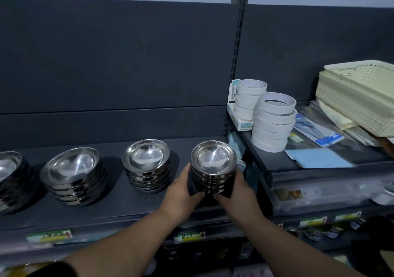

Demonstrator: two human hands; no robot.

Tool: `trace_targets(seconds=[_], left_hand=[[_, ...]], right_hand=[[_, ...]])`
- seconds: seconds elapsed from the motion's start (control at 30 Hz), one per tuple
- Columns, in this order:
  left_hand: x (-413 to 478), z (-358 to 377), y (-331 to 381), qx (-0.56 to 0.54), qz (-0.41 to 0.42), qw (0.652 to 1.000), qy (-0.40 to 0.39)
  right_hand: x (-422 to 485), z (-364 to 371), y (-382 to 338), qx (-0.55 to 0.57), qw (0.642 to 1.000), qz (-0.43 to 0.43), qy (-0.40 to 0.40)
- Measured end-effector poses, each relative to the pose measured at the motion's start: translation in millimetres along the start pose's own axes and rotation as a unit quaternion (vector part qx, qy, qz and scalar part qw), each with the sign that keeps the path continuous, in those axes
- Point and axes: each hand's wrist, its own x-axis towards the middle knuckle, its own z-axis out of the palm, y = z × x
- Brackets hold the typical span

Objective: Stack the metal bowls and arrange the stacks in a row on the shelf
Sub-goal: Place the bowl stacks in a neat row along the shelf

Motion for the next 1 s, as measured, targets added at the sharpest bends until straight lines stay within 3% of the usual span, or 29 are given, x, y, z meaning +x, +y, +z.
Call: trace_targets(seconds=[0.43, 0.7, 0.83, 1.0], left_hand=[[24.1, 5.0, -5.0, -0.083, -0.020, 0.996, -0.006], [19.2, -0.5, -16.4, -0.055, -0.038, 0.997, -0.042], [-17.0, -11.5, -27.4, 0.013, -0.014, 1.000, -0.014], [-64.7, -57.0, -55.3, 0.056, 0.016, 0.995, 0.084]], right_hand=[[36.4, 10.9, -3.5, 0.006, 1.000, -0.013, -0.011], [22.8, 13.4, -5.2, -0.025, 0.998, 0.050, 0.000], [-4.1, 22.9, -11.3, -0.069, 0.996, 0.060, 0.008], [-32.9, 52.7, -42.4, -0.125, 0.991, -0.037, -0.036]])
